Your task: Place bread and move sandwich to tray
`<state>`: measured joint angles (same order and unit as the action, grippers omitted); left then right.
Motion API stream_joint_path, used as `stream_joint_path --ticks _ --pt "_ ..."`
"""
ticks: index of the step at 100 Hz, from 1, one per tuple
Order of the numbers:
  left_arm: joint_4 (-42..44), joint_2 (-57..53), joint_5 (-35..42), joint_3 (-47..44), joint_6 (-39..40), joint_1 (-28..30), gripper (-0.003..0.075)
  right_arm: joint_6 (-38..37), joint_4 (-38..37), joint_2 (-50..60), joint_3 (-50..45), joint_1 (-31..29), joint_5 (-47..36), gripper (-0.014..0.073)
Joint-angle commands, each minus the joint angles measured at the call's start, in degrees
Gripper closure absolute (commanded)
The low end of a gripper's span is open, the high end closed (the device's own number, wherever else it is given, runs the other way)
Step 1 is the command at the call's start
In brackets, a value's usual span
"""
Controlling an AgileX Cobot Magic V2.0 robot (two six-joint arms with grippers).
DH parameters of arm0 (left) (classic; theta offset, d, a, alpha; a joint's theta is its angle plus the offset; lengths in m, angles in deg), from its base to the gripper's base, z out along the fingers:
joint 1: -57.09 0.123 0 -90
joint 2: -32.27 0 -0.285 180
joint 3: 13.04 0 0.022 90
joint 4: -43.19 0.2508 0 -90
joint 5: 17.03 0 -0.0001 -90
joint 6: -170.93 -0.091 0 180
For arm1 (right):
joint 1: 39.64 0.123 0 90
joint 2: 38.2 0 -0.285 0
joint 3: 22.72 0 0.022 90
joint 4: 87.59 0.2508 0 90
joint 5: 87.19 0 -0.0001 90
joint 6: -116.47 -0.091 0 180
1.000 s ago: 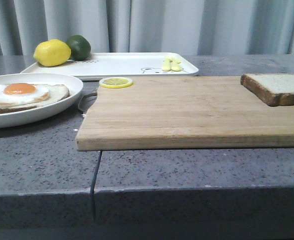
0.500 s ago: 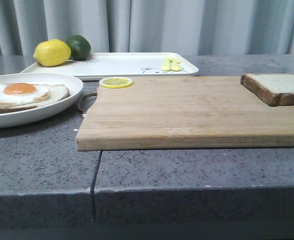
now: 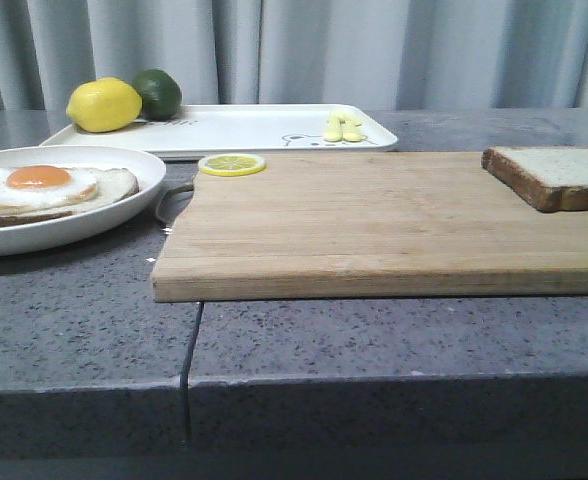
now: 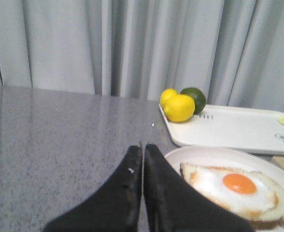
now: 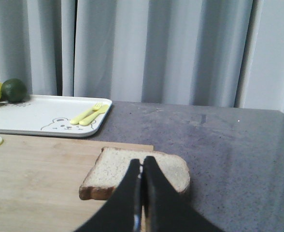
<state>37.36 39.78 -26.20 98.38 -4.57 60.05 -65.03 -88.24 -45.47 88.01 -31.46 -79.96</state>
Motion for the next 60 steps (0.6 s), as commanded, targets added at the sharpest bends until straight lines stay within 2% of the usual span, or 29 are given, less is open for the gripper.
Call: stream_joint_path --ticks 1,38,60 --pt "-0.66 2.35 -0.21 6.03 0.5 -0.27 0.0739 -0.05 0.19 -2.82 6.79 -0.22 1.28 0.071" --pt "-0.66 20.23 -20.19 25.67 0.5 -0.27 0.0739 -0.05 0.19 -22.2 26.25 -0.22 15.51 0.071" --pt "-0.66 29.18 -29.38 34.22 0.5 -0.27 0.0739 -0.05 0.64 -31.19 32.14 -0.22 22.57 0.071"
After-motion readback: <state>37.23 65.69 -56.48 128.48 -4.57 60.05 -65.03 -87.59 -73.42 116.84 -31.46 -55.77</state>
